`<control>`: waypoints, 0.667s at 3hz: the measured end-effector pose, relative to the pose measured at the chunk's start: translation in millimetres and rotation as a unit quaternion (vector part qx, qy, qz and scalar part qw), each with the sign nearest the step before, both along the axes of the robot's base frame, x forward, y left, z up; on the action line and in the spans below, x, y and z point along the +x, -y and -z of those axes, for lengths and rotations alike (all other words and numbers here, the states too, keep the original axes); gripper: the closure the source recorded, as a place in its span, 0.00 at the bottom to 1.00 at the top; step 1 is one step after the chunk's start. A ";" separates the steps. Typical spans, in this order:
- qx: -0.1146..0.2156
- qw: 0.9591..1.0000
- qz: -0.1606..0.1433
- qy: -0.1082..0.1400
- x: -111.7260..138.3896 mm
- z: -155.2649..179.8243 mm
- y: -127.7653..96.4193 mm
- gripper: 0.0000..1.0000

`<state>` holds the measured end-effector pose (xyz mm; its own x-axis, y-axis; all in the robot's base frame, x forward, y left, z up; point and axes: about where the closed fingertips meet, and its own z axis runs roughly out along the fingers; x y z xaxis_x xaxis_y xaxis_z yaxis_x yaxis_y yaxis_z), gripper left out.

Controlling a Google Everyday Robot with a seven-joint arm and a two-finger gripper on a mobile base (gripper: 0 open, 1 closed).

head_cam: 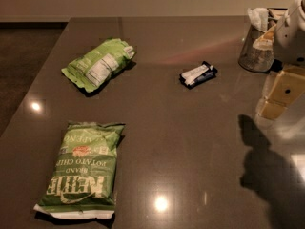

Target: Move rxbar blueberry near green jalapeno chip bag

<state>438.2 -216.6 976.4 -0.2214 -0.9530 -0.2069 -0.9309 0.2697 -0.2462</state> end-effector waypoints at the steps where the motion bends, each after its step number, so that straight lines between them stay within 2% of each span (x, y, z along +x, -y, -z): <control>1: 0.000 1.000 0.000 0.000 0.0 0.0 0.0 0.00; 2: 0.003 1.000 -0.012 0.005 16.1 -1.7 -3.8 0.00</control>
Offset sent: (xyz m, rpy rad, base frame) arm 0.0380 0.0072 -0.0004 0.0110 -0.0010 0.0583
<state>454.3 -212.8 978.1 -0.1966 -0.9569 -0.2137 -0.9347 0.2487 -0.2538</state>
